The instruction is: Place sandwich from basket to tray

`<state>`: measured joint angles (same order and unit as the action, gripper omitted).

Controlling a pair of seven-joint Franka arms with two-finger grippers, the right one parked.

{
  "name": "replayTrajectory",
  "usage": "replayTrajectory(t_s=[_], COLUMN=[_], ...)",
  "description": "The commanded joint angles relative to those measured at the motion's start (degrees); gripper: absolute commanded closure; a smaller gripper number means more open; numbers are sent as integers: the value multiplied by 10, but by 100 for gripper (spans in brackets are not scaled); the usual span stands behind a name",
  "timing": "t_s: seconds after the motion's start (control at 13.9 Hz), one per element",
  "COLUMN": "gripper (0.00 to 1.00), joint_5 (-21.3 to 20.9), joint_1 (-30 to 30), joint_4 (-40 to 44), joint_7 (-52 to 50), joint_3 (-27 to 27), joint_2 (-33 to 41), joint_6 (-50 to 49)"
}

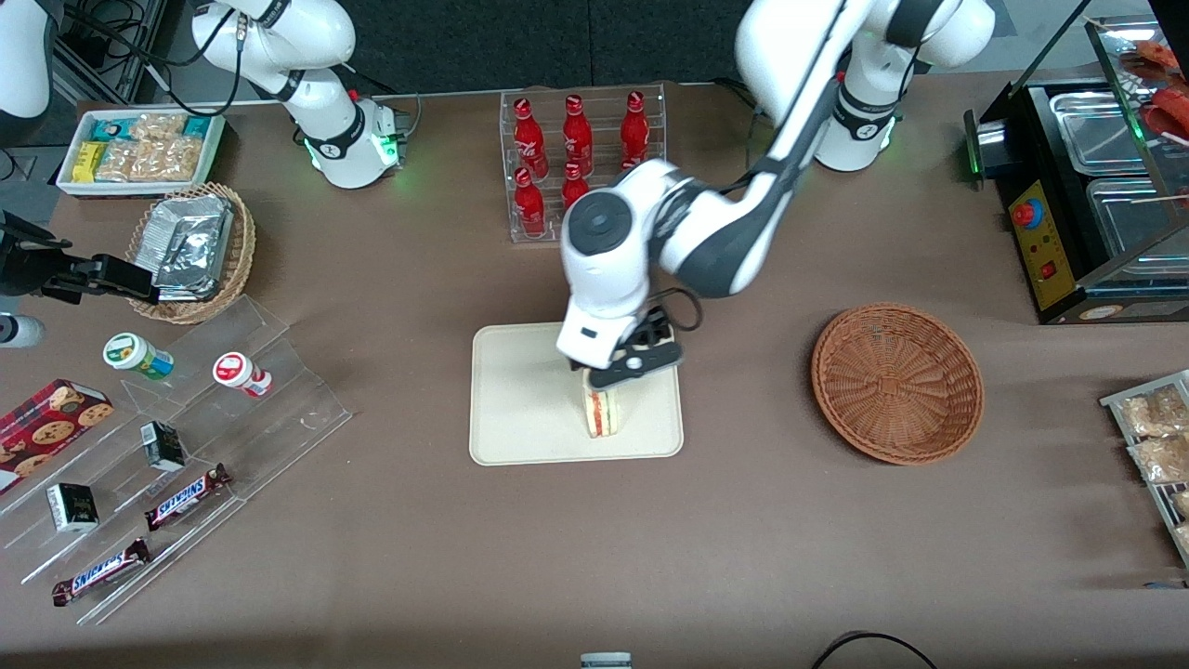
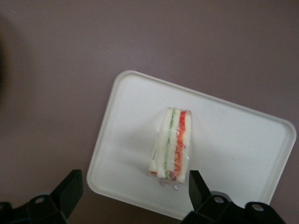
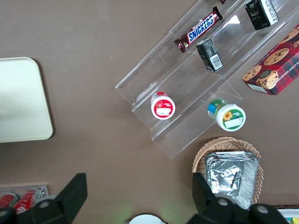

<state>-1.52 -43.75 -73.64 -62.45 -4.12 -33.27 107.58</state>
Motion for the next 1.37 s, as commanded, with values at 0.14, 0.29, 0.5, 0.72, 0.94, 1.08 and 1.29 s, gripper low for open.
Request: replayTrajectory(t_s=[0.14,0.29,0.5,0.72,0.94,1.08,1.29], gripper=[0,0,0,0,0,0,0], joint_5=[13,13,13,14,25,27,27], joint_1=[63,81,130,196,260,301,348], joint_4=[-22,-22,-24,-33,-60,-86,-123], joint_7=[16,50,115,222,320,389,480], joint_3=[4,2,2,3,3,3,2], joint_2=[113,145,188,229,268,300,336], joint_6=[-111,-161,-224,-271,-287,-295,-296])
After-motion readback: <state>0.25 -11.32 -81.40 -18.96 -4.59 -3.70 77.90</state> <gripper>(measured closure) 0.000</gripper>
